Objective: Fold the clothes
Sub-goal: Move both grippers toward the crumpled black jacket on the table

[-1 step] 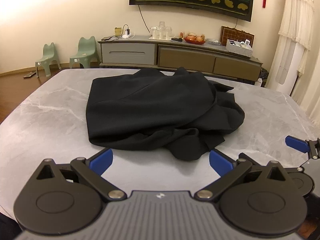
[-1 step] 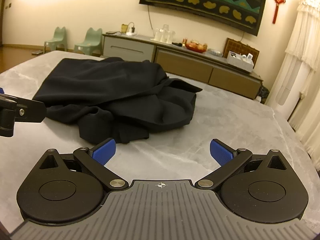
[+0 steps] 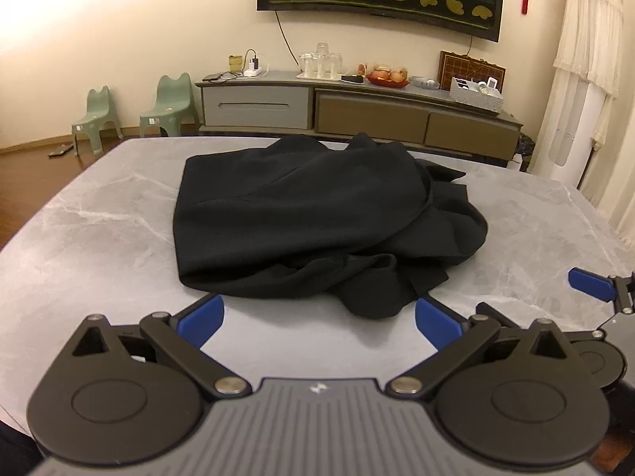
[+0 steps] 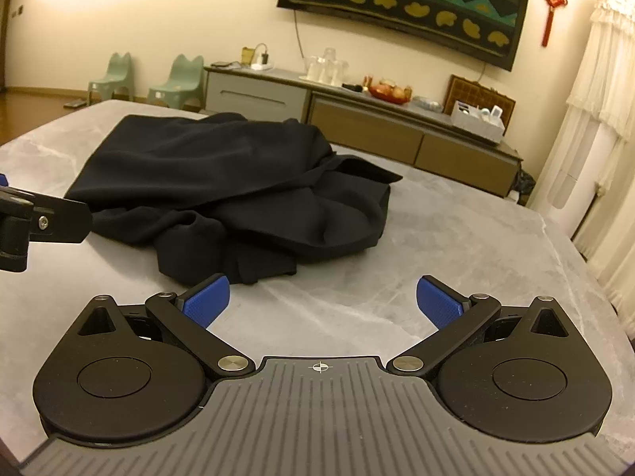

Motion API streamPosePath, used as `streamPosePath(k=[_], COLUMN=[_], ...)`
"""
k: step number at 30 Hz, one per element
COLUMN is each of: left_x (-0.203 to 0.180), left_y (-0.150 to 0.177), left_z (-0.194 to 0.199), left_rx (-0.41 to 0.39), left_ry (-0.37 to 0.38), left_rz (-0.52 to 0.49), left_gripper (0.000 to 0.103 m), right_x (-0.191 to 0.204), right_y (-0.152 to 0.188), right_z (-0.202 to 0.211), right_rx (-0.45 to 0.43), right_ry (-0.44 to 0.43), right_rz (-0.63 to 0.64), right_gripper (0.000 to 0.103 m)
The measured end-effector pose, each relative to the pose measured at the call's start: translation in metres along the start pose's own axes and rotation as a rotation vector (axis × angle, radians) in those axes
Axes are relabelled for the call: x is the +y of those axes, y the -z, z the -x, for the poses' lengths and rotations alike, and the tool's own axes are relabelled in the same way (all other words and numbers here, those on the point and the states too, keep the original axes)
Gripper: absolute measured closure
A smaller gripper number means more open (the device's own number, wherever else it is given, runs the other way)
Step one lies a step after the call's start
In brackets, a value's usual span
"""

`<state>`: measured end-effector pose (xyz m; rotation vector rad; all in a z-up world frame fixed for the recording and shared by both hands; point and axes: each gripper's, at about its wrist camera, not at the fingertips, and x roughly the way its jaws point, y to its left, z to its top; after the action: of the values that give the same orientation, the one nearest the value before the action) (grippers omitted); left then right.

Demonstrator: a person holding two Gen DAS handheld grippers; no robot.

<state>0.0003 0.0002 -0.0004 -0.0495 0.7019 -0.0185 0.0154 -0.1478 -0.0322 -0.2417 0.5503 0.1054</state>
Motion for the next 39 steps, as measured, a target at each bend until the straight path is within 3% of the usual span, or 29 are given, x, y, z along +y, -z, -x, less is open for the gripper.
streamPosePath(k=[21, 39], left_x=[-0.003, -0.004], left_y=[0.015, 0.023], left_z=[-0.007, -0.009], left_rx=[0.034, 0.046], left_ry=[-0.048, 0.024], left_rz=[-0.048, -0.065], left_gripper=[0.0, 0.0], right_x=[-0.004, -0.005], right_y=[-0.002, 0.0], right_z=[0.003, 0.002], right_rx=[0.012, 0.016], right_ry=[-0.031, -0.026], right_rz=[-0.044, -0.045], right_gripper=[0.001, 0.001])
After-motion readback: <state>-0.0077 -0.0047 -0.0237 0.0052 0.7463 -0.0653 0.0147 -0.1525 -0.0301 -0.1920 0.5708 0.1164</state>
